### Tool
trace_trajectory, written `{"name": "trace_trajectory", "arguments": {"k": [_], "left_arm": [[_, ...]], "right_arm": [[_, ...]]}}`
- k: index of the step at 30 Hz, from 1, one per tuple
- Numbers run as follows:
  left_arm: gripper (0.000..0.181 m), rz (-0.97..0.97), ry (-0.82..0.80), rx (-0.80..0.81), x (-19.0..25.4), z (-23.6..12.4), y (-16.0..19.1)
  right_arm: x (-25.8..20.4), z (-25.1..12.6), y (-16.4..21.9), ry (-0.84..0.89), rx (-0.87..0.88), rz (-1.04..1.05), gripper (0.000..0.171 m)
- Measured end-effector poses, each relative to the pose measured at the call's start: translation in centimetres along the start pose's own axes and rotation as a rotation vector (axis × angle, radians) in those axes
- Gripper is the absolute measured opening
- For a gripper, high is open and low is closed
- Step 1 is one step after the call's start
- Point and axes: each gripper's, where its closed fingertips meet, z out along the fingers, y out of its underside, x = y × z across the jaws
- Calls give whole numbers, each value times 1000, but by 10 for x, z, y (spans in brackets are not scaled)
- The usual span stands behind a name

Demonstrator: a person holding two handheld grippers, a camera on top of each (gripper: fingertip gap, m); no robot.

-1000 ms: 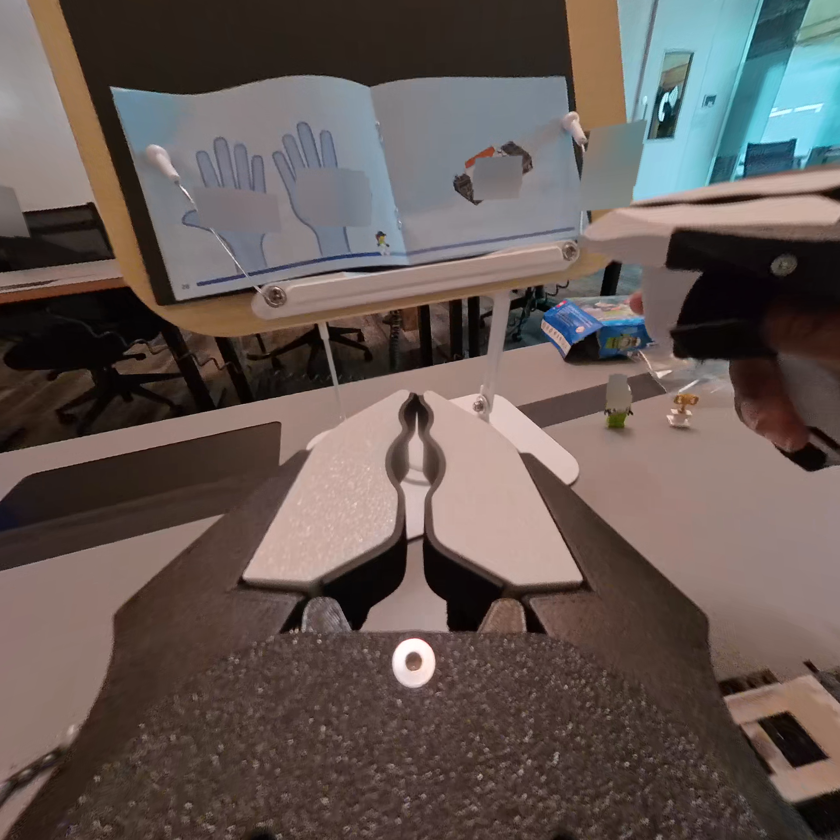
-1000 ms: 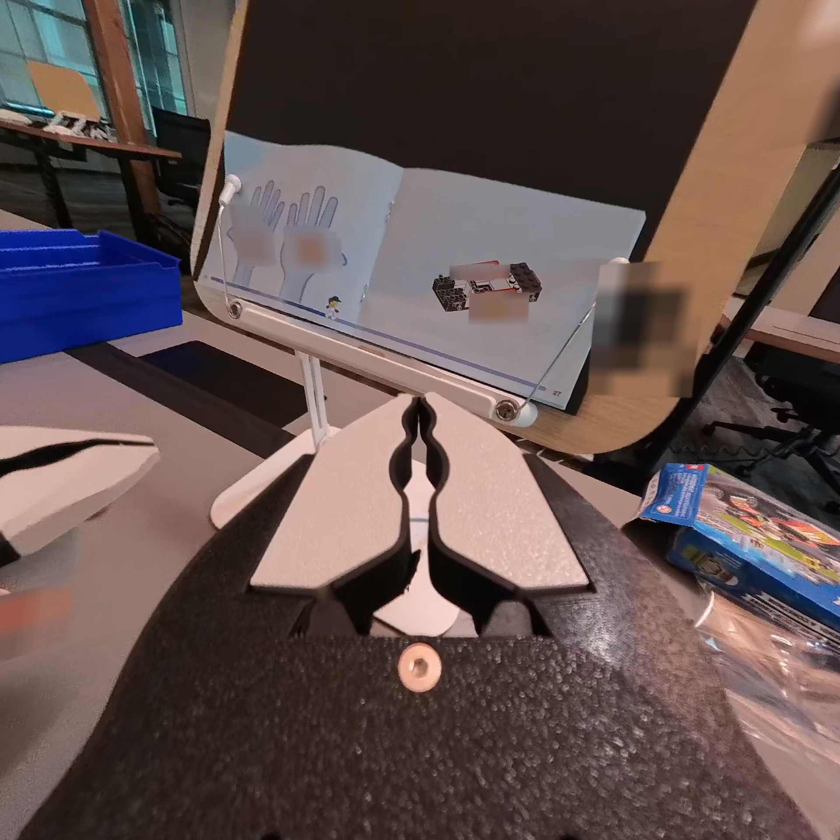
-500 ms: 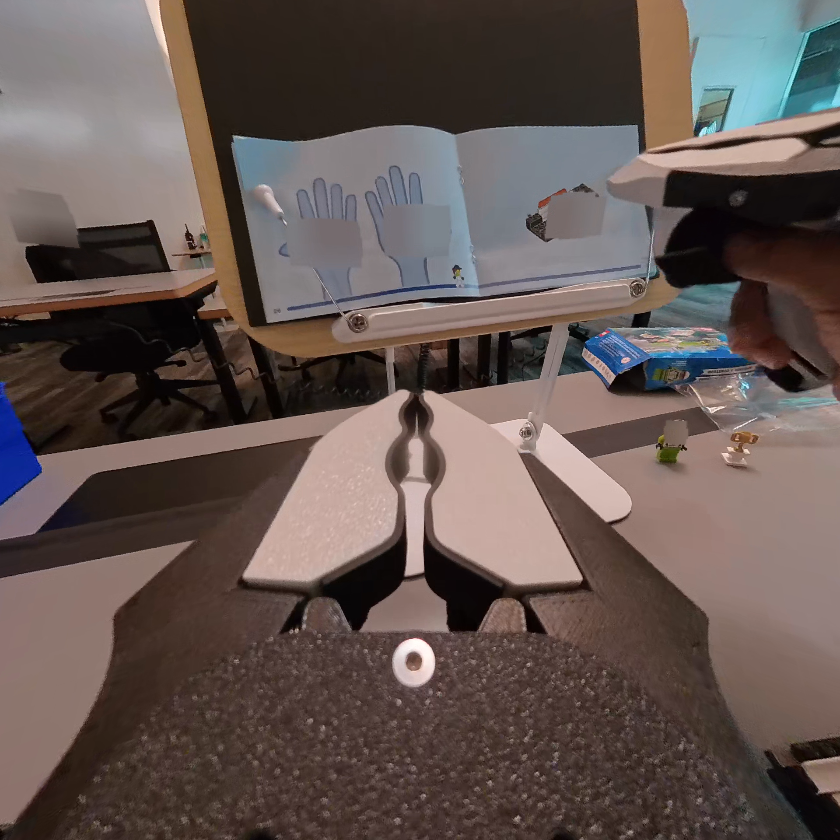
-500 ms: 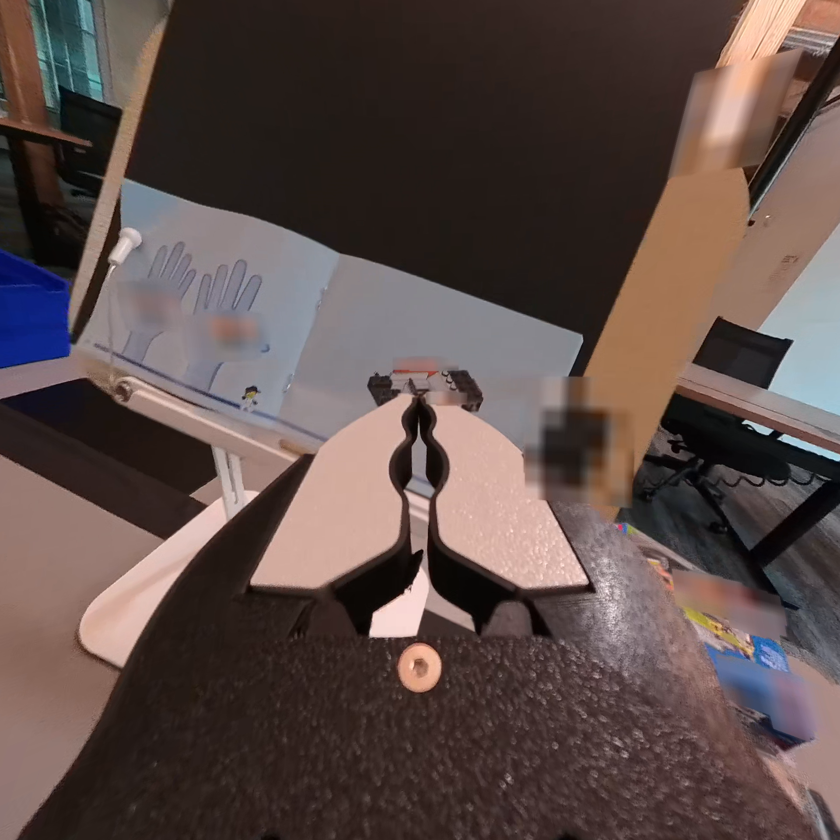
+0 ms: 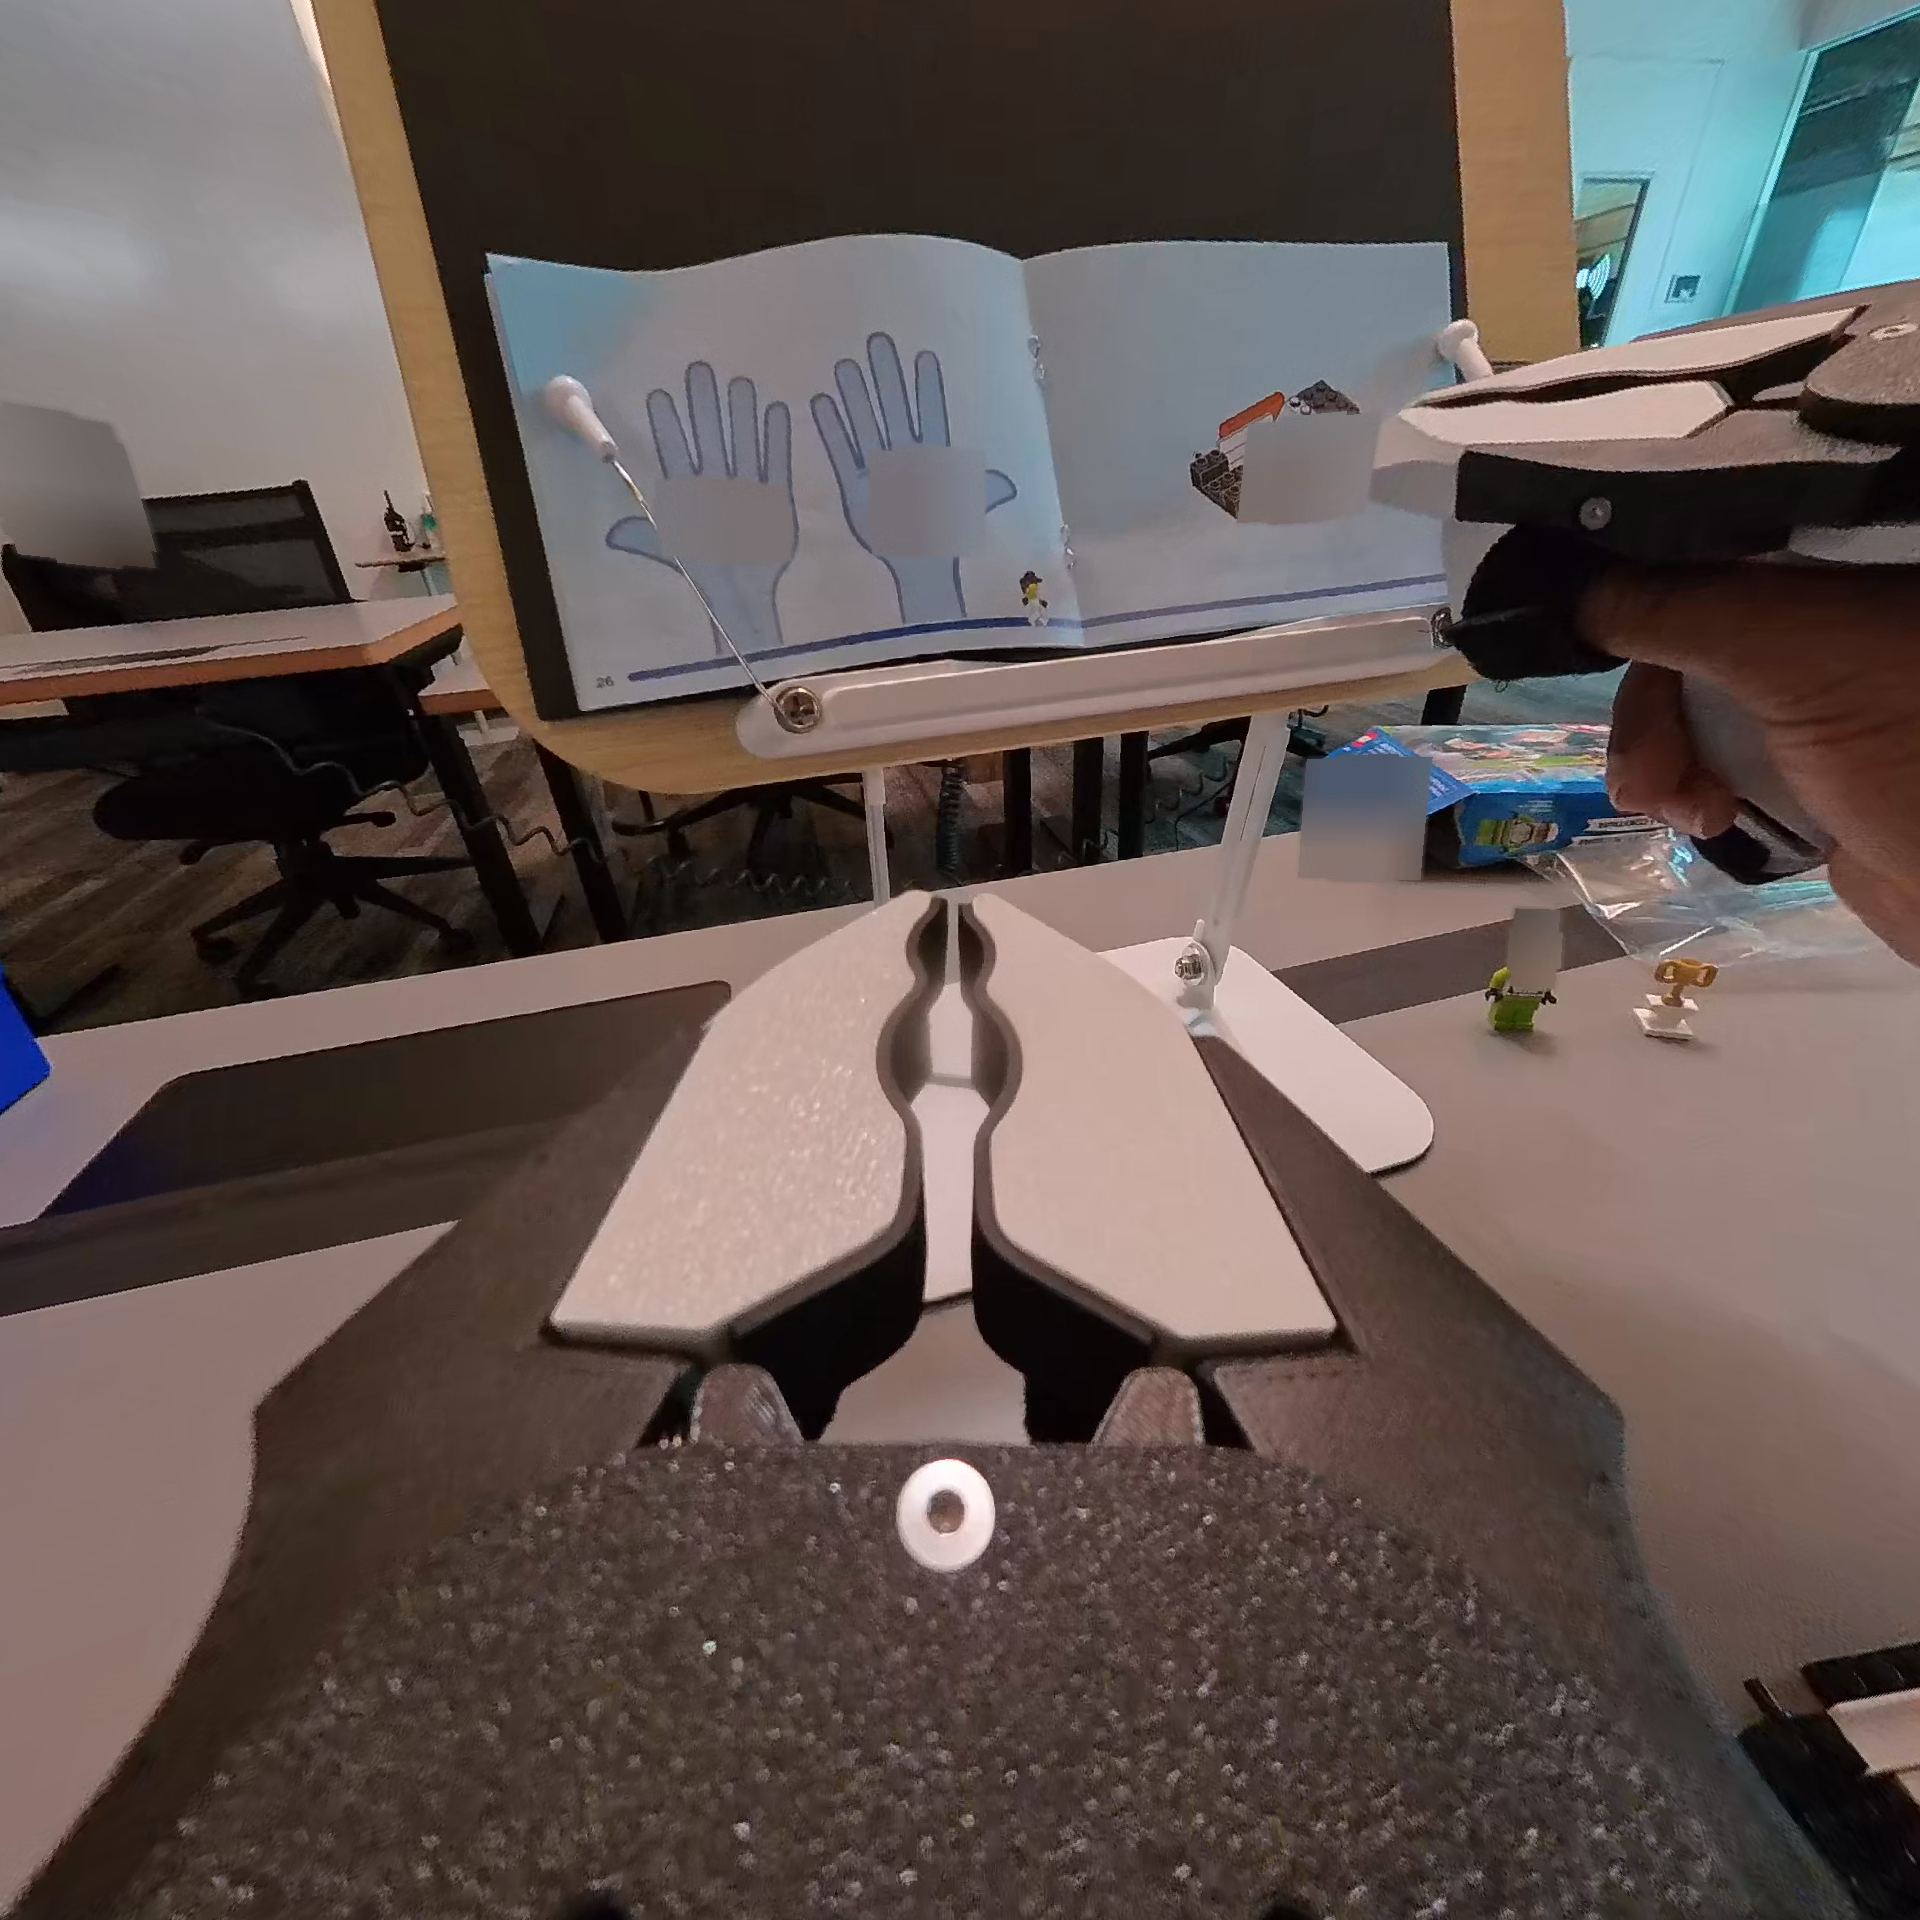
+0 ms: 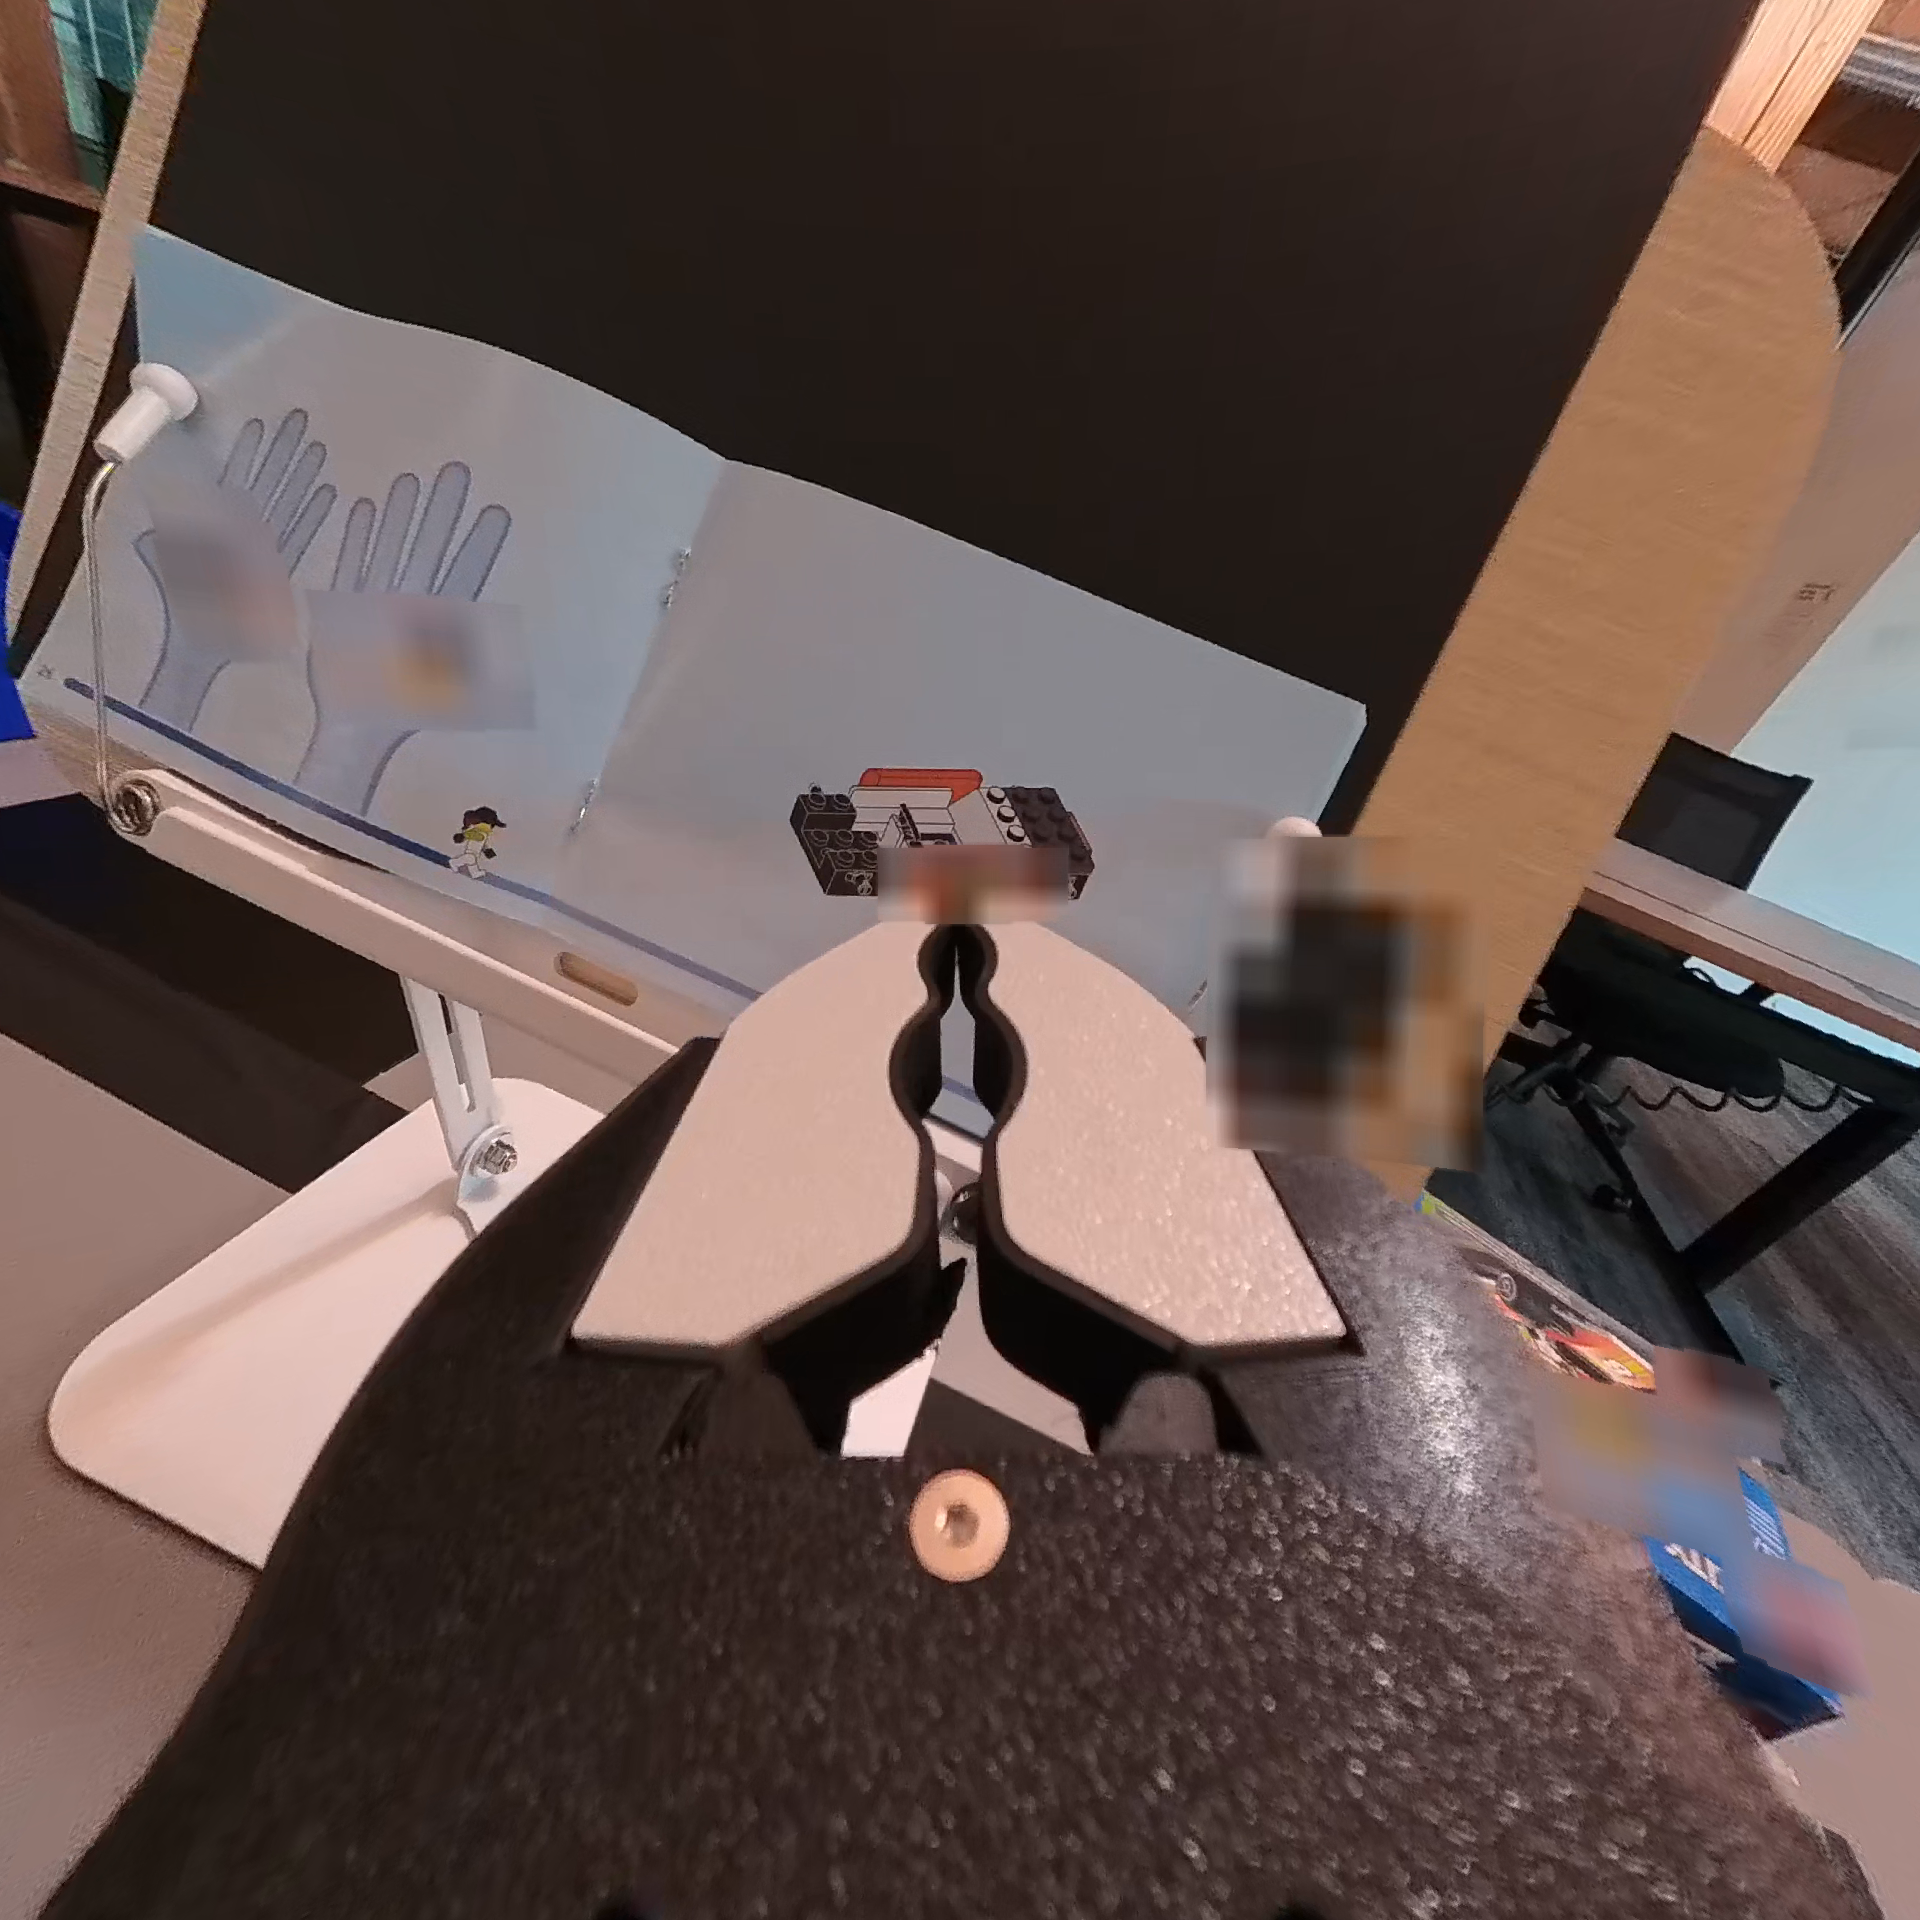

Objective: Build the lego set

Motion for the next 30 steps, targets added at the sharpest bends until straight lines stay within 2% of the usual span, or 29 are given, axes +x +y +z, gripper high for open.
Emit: {"name": "trace_trajectory", "arguments": {"k": [21,26,30], "left_arm": [[0,0,-6,10,-1,0,-5],[0,-1,-4,16,-2,-1,-8],[0,-2,2,21,-1,-2,-10]], "right_arm": [[2,12,-24,-27,10,-28,0],[3,-5,-18,-35,5,-4,0],[-12,-44,-4,-158,-10,135,0]]}}
